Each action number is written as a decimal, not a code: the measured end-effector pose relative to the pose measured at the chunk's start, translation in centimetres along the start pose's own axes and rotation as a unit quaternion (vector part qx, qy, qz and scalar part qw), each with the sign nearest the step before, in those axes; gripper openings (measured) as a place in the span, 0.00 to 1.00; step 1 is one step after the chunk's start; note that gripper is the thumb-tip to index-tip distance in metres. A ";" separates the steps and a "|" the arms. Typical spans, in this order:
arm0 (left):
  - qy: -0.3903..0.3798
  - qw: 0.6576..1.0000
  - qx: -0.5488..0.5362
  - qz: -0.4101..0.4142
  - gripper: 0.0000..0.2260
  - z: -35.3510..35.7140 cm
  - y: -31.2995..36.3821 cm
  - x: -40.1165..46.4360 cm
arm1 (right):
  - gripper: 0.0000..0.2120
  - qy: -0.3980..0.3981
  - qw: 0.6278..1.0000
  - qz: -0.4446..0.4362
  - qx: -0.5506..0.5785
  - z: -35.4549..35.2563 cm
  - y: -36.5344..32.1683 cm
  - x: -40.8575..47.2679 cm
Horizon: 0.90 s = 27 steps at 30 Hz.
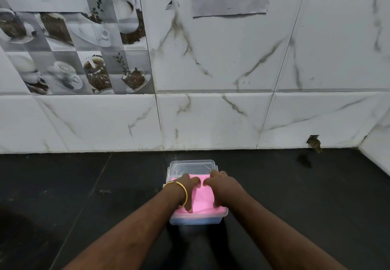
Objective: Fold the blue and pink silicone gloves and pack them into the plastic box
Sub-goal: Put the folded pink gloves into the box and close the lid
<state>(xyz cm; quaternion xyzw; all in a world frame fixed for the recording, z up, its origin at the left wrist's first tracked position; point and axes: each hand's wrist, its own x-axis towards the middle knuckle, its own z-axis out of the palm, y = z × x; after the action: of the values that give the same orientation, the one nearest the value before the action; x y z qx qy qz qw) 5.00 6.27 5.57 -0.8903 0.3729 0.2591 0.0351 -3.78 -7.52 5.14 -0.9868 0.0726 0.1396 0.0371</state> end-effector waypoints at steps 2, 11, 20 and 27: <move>-0.012 1.000 0.001 -0.010 0.39 0.0 -0.2 0.1 | 0.33 0.002 1.000 -0.003 -0.018 0.2 -0.4 0.1; -0.044 0.999 0.000 -0.008 0.36 0.4 -0.4 1.0 | 0.35 -0.012 0.997 -0.006 -0.078 0.9 -0.8 1.2; -0.044 0.999 0.003 0.004 0.35 1.4 -1.0 1.8 | 0.30 -0.027 0.990 -0.008 -0.141 1.3 -1.2 1.6; -0.056 0.998 0.012 0.017 0.34 1.8 -1.3 2.2 | 0.19 -0.017 0.989 -0.007 -0.143 2.2 -1.5 1.3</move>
<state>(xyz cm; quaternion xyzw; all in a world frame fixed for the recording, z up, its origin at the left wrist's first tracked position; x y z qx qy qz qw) 6.44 6.26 2.76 -0.8674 0.3886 0.3047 0.0618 -2.90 -6.04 2.71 -0.9799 0.0443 0.1654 -0.1026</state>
